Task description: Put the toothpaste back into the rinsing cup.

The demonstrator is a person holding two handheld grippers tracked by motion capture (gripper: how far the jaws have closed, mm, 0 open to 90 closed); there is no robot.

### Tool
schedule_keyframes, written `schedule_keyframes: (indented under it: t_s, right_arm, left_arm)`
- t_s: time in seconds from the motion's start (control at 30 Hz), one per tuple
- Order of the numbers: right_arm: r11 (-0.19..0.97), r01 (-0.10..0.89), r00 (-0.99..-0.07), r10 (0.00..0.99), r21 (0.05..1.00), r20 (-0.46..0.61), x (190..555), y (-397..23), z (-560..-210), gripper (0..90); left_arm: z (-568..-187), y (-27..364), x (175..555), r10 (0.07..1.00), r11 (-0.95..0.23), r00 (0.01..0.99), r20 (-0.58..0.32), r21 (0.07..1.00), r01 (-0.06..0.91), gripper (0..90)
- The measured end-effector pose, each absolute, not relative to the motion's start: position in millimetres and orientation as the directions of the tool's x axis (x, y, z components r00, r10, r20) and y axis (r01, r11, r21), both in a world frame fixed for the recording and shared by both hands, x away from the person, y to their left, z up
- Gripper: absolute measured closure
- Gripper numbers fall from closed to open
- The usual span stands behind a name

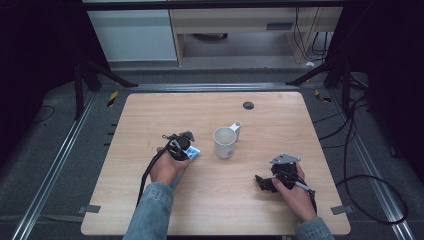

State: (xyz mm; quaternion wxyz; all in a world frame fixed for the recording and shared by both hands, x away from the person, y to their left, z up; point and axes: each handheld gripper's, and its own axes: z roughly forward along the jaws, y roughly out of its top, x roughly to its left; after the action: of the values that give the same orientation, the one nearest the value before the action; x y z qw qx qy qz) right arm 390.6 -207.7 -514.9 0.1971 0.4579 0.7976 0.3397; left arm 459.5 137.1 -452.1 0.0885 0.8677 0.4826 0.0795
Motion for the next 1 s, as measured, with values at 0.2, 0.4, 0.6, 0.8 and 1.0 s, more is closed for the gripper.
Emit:
schedule_keyframes:
  t_s: [0.2,0.4,0.6,0.8,1.0]
  right_arm:
    - [0.355,0.592,-0.506,0.862,0.724,-0.008,391,-208,-515,0.3]
    - [0.354,0.592,-0.506,0.863,0.724,-0.008,391,-208,-515,0.4]
    - [0.351,0.594,-0.504,0.864,0.723,-0.005,391,-208,-515,0.3]
    - [0.346,0.598,-0.501,0.865,0.722,0.0,391,-207,-515,0.3]
    - [0.347,0.598,-0.502,0.865,0.722,0.0,391,-207,-515,0.3]
  left_arm:
    - [-437,144,452,0.856,-0.493,0.516,0.019,0.324,0.807,71.5]
    - [-425,150,450,0.862,-0.468,0.508,0.0,0.39,0.793,71.7]
    - [-404,148,451,0.867,-0.446,0.498,0.011,0.466,0.765,71.9]
    - [-382,140,451,0.872,-0.422,0.489,0.026,0.544,0.725,72.0]
    - [-376,132,456,0.872,-0.396,0.49,0.003,0.594,0.7,72.0]
